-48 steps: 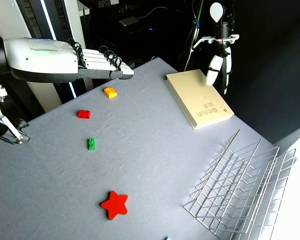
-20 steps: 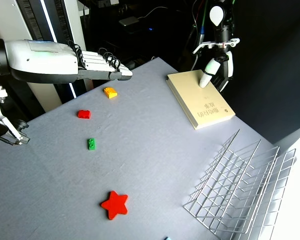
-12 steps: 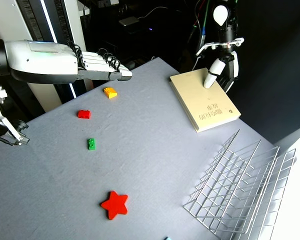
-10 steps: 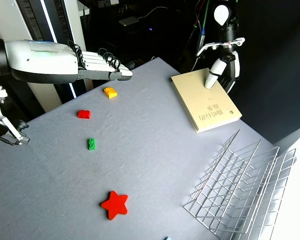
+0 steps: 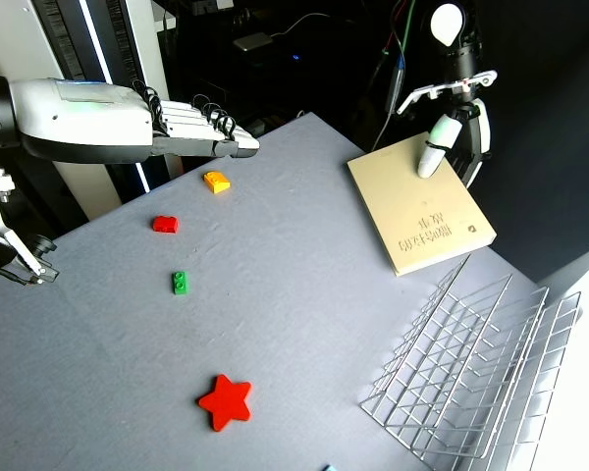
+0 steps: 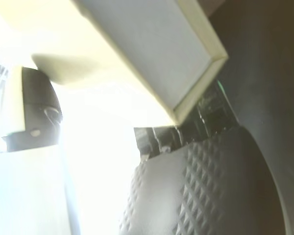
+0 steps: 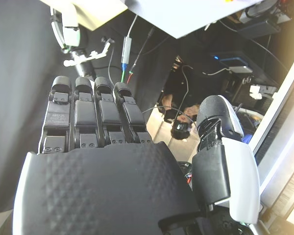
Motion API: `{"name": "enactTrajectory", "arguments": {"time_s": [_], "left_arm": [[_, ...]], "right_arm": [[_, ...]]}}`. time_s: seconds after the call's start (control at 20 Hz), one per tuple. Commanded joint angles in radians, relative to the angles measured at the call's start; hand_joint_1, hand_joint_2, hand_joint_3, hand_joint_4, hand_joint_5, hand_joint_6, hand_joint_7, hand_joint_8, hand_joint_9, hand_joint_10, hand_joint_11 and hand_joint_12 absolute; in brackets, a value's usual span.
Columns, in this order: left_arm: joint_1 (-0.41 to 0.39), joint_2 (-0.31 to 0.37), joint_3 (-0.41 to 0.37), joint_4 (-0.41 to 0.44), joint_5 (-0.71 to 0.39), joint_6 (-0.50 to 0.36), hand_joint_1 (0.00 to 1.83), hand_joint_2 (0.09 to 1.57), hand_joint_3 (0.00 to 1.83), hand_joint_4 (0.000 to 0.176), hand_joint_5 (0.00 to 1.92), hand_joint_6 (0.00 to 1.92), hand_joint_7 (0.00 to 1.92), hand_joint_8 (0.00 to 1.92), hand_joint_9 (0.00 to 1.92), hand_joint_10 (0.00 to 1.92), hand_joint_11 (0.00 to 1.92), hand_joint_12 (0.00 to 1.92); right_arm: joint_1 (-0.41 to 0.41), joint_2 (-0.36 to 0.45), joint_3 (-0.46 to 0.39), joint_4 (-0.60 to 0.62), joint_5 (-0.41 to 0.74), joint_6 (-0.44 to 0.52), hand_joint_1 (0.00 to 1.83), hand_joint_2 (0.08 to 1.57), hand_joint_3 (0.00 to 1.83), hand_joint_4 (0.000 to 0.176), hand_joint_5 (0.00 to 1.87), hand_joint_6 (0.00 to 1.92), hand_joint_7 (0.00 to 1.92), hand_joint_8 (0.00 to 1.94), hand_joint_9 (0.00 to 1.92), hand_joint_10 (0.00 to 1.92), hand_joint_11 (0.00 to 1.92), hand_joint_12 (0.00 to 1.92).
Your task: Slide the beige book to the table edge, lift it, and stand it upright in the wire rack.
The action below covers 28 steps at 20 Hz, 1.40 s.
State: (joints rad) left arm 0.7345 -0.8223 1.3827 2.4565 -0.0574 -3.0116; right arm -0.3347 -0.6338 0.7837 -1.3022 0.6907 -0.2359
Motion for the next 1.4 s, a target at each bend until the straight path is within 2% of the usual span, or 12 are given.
{"name": "enactTrajectory", "arguments": {"time_s": [0.0, 0.05, 0.1, 0.2, 0.25, 0.55, 0.75, 0.95, 1.0, 1.15, 1.2, 1.35], "left_arm": [[-0.016, 0.018, 0.010, -0.003, 0.065, -0.005, 1.14, 1.27, 0.00, 0.000, 0.71, 1.30, 0.70, 1.57, 0.64, 1.28, 0.59, 1.40], [-0.036, 0.025, 0.009, -0.003, 0.055, -0.005, 1.15, 1.27, 0.00, 0.000, 0.72, 1.29, 0.71, 1.56, 0.64, 1.27, 0.60, 1.39], [-0.051, 0.032, 0.007, -0.003, 0.047, -0.005, 1.13, 1.28, 0.00, 0.000, 0.68, 1.36, 0.70, 1.56, 0.64, 1.26, 0.60, 1.38], [-0.078, 0.050, 0.003, -0.003, 0.031, -0.005, 1.14, 1.27, 0.00, 0.000, 0.70, 1.32, 0.70, 1.56, 0.65, 1.27, 0.61, 1.37], [-0.094, 0.062, 0.001, -0.003, 0.024, -0.005, 1.29, 1.25, 0.00, 0.000, 0.70, 1.32, 0.70, 1.54, 0.67, 1.46, 0.61, 1.38], [-0.174, 0.113, 0.001, -0.003, -0.007, -0.005, 1.34, 1.23, 0.00, 0.000, 0.70, 1.27, 0.75, 1.47, 0.70, 1.49, 0.63, 1.35], [-0.293, 0.138, -0.008, 0.019, -0.006, -0.005, 1.33, 1.25, 0.00, 0.000, 0.68, 1.29, 0.73, 1.48, 0.69, 1.54, 0.62, 1.41], [-0.403, 0.151, -0.011, 0.018, 0.024, -0.005, 1.33, 1.25, 0.00, 0.000, 0.68, 1.28, 0.73, 1.49, 0.68, 1.53, 0.59, 1.40], [-0.441, 0.152, -0.011, 0.018, 0.033, -0.005, 1.33, 1.25, 0.00, 0.000, 0.70, 1.22, 0.72, 1.51, 0.67, 1.56, 0.60, 1.39], [-0.542, 0.148, -0.009, 0.020, 0.064, -0.005, 1.33, 1.25, 0.00, 0.000, 0.71, 1.19, 0.71, 1.53, 0.66, 1.58, 0.59, 1.39], [-0.571, 0.139, -0.010, 0.021, 0.086, -0.005, 1.34, 1.23, 0.00, 0.000, 0.74, 1.19, 0.75, 1.48, 0.68, 1.51, 0.60, 1.36], [-0.624, 0.119, -0.010, 0.044, 0.108, -0.005, 1.34, 1.24, 0.00, 0.000, 0.73, 1.19, 0.74, 1.50, 0.67, 1.53, 0.60, 1.36]], "right_arm": [[0.007, 0.002, -0.006, 0.066, 0.056, -0.003, 0.00, 1.16, 0.00, 0.000, 0.00, 0.00, 0.00, 0.00, 0.00, 0.00, 0.00, 0.00], [0.007, 0.002, -0.006, 0.066, 0.056, -0.003, 0.00, 1.16, 0.00, 0.000, 0.00, 0.00, 0.00, 0.00, 0.00, 0.00, 0.00, 0.00], [0.006, 0.002, -0.006, 0.066, 0.056, -0.003, 0.00, 1.17, 0.00, 0.000, 0.00, 0.00, 0.00, 0.00, 0.00, 0.00, 0.00, 0.00], [0.006, 0.002, -0.007, 0.066, 0.056, -0.003, 0.00, 1.16, 0.00, 0.000, 0.00, 0.00, 0.00, 0.00, 0.00, 0.00, 0.00, 0.00], [0.006, 0.002, -0.007, 0.065, 0.056, -0.004, 0.00, 1.16, 0.00, 0.000, 0.00, 0.00, 0.00, 0.00, 0.00, 0.00, 0.00, 0.00], [0.005, 0.002, -0.007, 0.062, 0.056, -0.005, 0.00, 1.17, 0.00, 0.000, 0.00, 0.00, 0.00, 0.00, 0.00, 0.00, 0.00, 0.00], [0.003, 0.002, -0.008, 0.060, 0.056, -0.005, 0.00, 1.16, 0.00, 0.000, 0.00, 0.00, 0.00, 0.00, 0.00, 0.00, 0.00, 0.00], [0.002, 0.002, -0.009, 0.058, 0.056, -0.005, 0.00, 1.16, 0.00, 0.000, 0.00, 0.00, 0.00, 0.00, 0.00, 0.00, 0.00, 0.00], [0.002, 0.002, -0.009, 0.057, 0.056, -0.005, 0.00, 1.17, 0.00, 0.000, 0.00, 0.00, 0.00, 0.00, 0.00, 0.00, 0.00, 0.00], [0.001, 0.002, -0.010, 0.055, 0.056, -0.009, 0.00, 1.16, 0.00, 0.000, 0.00, 0.00, 0.00, 0.00, 0.00, 0.00, 0.00, 0.00], [0.000, 0.002, -0.011, 0.054, 0.057, -0.012, 0.00, 1.17, 0.00, 0.000, 0.00, 0.00, 0.00, 0.00, 0.00, 0.00, 0.00, 0.00], [-0.001, 0.000, -0.012, 0.053, 0.057, -0.017, 0.00, 1.16, 0.00, 0.000, 0.00, 0.00, 0.00, 0.00, 0.00, 0.00, 0.00, 0.00]]}}
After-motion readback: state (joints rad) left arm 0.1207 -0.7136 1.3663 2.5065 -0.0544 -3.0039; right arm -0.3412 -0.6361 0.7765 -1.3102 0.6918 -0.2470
